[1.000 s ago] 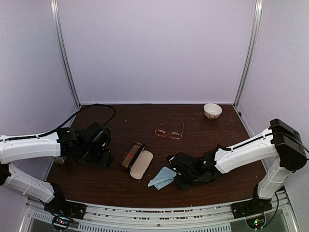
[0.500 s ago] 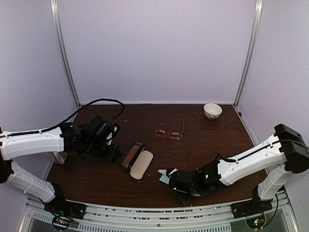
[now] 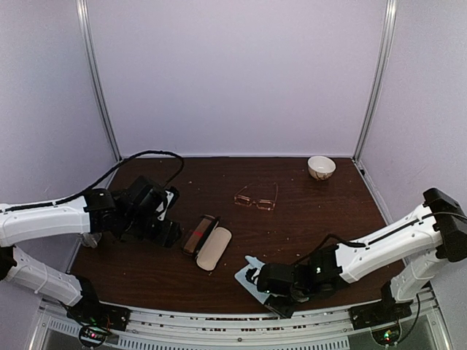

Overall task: Organize the sunglasses
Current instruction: Move the corner of the glasses cleaning cloth to the center of the board.

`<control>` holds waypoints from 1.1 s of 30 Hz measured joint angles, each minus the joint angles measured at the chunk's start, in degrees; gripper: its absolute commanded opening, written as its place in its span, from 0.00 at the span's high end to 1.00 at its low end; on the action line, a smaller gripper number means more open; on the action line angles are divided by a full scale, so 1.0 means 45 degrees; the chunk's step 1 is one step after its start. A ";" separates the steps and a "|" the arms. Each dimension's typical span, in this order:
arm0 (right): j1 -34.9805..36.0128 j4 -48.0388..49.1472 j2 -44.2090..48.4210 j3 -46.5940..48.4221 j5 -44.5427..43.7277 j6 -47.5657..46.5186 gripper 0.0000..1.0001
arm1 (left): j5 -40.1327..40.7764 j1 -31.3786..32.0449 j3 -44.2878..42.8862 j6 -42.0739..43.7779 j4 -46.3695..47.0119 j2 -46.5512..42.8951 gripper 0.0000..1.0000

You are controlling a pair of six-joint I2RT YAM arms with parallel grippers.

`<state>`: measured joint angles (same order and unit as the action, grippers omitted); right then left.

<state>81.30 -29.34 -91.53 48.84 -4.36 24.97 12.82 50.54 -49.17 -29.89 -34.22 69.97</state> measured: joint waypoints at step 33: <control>-0.4439 0.0510 -0.0010 -0.0267 0.1103 0.1433 0.68 | 0.0010 0.0000 0.0447 0.0340 0.0646 -0.0005 0.40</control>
<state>61.32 -27.05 -91.57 47.64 0.60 31.42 12.86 50.54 -47.16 -28.36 -31.31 69.95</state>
